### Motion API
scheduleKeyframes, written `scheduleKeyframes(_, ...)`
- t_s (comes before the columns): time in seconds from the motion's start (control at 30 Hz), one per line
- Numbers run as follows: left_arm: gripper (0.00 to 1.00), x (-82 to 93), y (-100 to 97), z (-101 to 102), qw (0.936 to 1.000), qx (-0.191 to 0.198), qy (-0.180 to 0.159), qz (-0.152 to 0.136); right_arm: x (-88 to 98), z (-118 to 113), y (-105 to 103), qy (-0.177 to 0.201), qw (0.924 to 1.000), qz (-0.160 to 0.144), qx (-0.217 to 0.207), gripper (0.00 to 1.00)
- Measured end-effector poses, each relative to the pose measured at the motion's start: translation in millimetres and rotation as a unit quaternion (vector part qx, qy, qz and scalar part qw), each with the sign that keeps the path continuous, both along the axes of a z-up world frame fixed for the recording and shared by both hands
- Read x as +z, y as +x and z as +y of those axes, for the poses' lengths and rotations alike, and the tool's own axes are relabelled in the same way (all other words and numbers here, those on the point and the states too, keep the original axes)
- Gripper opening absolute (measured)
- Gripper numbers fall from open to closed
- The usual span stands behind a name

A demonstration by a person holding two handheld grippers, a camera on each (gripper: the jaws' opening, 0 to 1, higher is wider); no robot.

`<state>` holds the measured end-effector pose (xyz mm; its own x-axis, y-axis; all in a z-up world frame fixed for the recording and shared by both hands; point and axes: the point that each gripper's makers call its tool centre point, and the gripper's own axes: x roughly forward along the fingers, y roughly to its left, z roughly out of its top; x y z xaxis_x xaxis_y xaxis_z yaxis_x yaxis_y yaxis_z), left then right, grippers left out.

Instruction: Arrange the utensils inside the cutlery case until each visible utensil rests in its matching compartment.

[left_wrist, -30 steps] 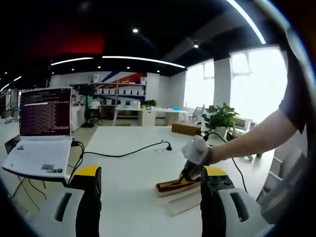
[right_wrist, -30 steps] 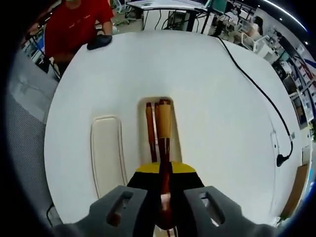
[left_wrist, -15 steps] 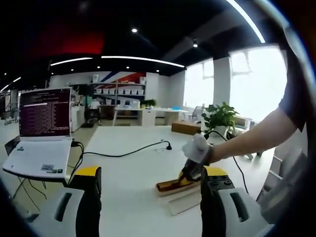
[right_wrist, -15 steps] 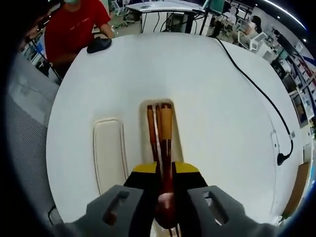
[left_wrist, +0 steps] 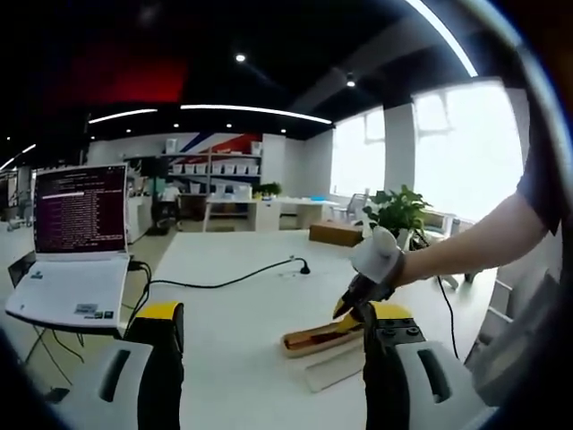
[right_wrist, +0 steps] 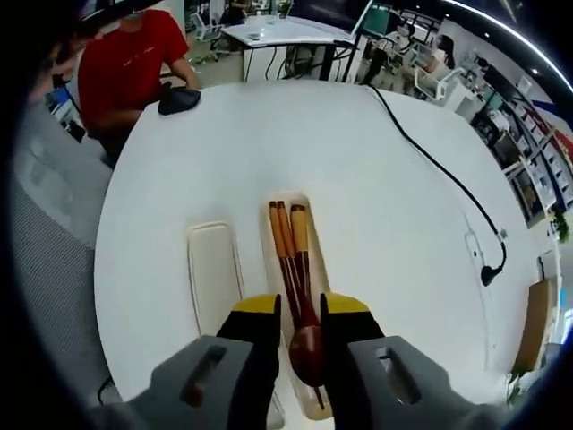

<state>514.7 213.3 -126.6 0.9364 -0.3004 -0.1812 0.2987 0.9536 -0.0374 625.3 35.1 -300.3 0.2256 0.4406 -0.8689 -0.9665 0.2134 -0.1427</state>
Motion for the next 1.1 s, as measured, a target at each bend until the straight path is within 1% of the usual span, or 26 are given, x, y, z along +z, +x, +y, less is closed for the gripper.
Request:
scheduleKeyframes(0.07,0.85,3.0,0.2,1,1.0000,0.002,-0.005,-0.006,3.9,-5,-4,0.001,1.0000,0.000,-0.006,0.15)
scheduleKeyframes(0.2,0.85,-1.1,-0.6,1,1.0000,-0.001,0.000,0.001,10.4,-14,-12,-0.002,0.9999,-0.008,-0.010,0.17)
scheduleKeyframes(0.3,0.85,0.9,-0.7,-3,1.0000,-0.006,-0.001,-0.004,16.4,-22,-19,0.005,0.9997,-0.011,-0.020,0.17)
scheduleKeyframes(0.37,0.85,-2.5,-0.7,-5,0.9999,-0.012,0.004,0.004,20.1,-28,-23,0.010,0.9995,-0.013,-0.029,0.17)
scheduleKeyframes(0.4,0.84,-2.5,-0.8,-7,0.9999,-0.014,0.008,0.004,21.9,-32,-27,0.012,0.9994,-0.010,-0.031,0.13)
scheduleKeyframes(0.43,0.83,1.6,-0.8,-7,0.9997,-0.014,0.021,-0.006,23.3,-35,-30,0.014,0.9993,-0.007,-0.034,0.10)
scheduleKeyframes(0.47,0.83,4.3,-1.0,-7,0.9995,-0.014,0.026,-0.013,23.3,-40,-29,0.015,0.9992,-0.009,-0.035,0.11)
scheduleKeyframes(0.53,0.83,2.5,-1.7,-8,0.9996,-0.014,0.023,-0.008,26.1,-47,-31,0.014,0.9989,-0.012,-0.042,0.16)
scheduleKeyframes(0.6,0.83,0.3,-1.4,-6,0.9995,-0.013,0.029,-0.005,29.2,-55,-34,0.014,0.9988,-0.013,-0.044,0.15)
scheduleKeyframes(0.67,0.84,1.1,-1.6,-6,0.9994,-0.012,0.032,-0.007,32.5,-61,-35,0.014,0.9985,-0.026,-0.047,0.19)
scheduleKeyframes(0.77,0.85,0.8,-1.4,-8,0.9989,-0.014,0.044,-0.010,35.9,-70,-39,0.020,0.9979,-0.023,-0.058,0.18)
scheduleKeyframes(0.83,0.85,-2.1,-1.4,-8,0.9986,-0.015,0.050,-0.006,37.9,-76,-41,0.022,0.9972,-0.027,-0.066,0.20)
scheduleKeyframes(0.93,0.85,-3.6,-2.5,-7,0.9987,-0.012,0.049,-0.002,41.0,-81,-48,0.028,0.9965,-0.030,-0.073,0.21)
scheduleKeyframes(1.03,0.85,-5.6,-2.4,-9,0.9986,-0.015,0.051,0.001,39.3,-90,-50,0.030,0.9958,-0.033,-0.080,0.24)
scheduleKeyframes(1.1,0.85,-5.6,-2.6,-9,0.9985,-0.015,0.053,0.001,38.5,-95,-53,0.032,0.9955,-0.031,-0.084,0.24)
